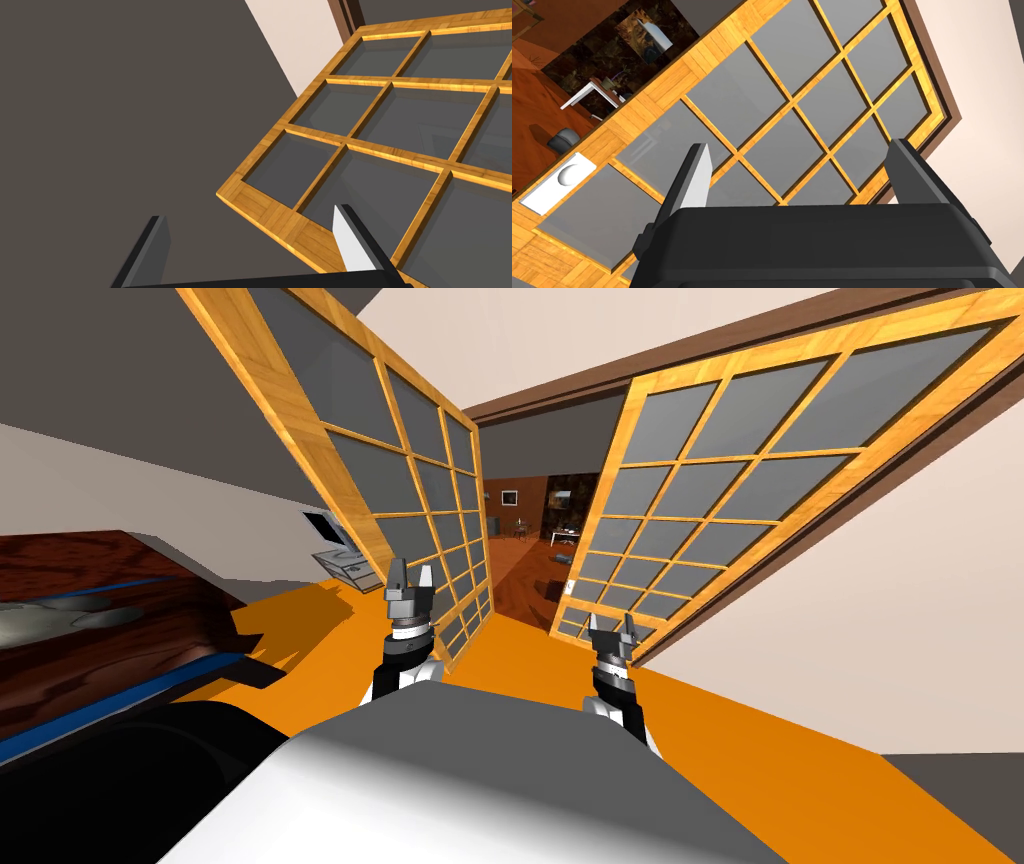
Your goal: Pull the door open
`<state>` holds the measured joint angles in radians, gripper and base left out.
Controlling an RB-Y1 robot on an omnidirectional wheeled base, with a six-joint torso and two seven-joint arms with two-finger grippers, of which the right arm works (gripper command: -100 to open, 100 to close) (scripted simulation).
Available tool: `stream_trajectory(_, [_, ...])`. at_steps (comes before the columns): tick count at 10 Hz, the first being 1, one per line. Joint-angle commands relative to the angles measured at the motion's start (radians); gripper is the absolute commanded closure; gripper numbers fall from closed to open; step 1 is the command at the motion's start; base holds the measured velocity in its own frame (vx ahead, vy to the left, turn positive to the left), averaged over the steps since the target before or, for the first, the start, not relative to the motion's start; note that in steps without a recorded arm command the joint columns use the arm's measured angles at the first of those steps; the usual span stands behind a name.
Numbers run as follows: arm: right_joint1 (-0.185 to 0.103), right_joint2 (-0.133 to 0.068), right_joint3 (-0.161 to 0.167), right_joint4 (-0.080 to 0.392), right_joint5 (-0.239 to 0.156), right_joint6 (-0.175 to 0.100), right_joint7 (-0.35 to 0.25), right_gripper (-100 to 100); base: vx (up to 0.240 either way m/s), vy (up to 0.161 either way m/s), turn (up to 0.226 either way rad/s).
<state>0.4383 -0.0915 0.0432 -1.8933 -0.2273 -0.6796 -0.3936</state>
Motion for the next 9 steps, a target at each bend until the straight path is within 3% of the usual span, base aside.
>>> stream_trajectory(1, [-0.007, -0.002, 0.001, 0.029, -0.020, -0.003, -0.034, -100, 0.084, -0.028, 0.060])
stream_trajectory(9, [-0.048, -0.017, 0.005, 0.211, -0.119, -0.043, -0.198, -100, 0.096, -0.024, 0.065])
